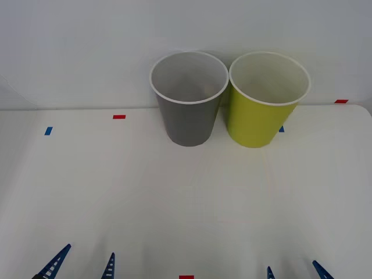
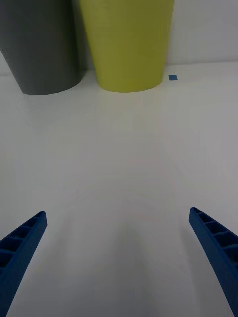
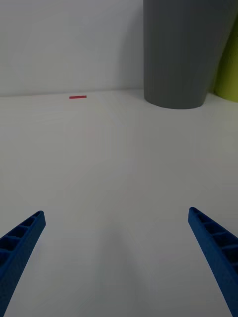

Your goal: Put cans in the gray bin and PET bottles in the light green bin.

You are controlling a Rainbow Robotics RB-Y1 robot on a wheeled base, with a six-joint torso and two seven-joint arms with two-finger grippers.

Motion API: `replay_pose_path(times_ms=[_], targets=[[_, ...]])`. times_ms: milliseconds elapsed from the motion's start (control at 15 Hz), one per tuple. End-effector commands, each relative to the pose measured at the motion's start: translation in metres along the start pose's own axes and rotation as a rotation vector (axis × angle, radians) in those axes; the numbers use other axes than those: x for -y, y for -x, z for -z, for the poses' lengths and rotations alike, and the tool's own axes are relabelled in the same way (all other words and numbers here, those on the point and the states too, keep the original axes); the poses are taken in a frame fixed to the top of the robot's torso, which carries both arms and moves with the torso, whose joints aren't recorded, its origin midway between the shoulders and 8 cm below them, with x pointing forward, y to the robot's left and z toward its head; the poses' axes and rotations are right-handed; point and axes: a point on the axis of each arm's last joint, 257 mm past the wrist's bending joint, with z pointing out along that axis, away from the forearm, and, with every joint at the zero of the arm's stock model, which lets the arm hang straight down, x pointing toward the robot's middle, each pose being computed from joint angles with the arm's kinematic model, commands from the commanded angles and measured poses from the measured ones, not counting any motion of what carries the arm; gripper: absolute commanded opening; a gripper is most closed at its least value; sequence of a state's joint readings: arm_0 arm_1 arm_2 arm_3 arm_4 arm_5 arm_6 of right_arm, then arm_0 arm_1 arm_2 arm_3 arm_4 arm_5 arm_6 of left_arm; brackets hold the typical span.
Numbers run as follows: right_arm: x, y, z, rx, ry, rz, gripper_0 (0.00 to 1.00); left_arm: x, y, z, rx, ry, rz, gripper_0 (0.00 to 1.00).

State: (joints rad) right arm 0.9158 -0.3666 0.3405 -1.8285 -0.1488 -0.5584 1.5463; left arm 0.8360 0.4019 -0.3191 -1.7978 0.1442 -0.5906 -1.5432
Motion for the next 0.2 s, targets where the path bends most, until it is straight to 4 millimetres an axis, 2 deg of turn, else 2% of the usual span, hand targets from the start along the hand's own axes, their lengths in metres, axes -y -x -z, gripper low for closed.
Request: replay_pose_path(times_ms=[67, 200], targets=[[0.0, 0.0, 0.0, 0.0, 0.0, 0.0, 1.0, 0.0, 0.0, 0.0, 0.0, 0.0, 0.0, 1.0], [0.0, 0.0, 0.0, 0.0, 0.0, 0.0, 1.0, 0.0, 0.0, 0.0, 0.0, 0.0, 0.0, 1.0]])
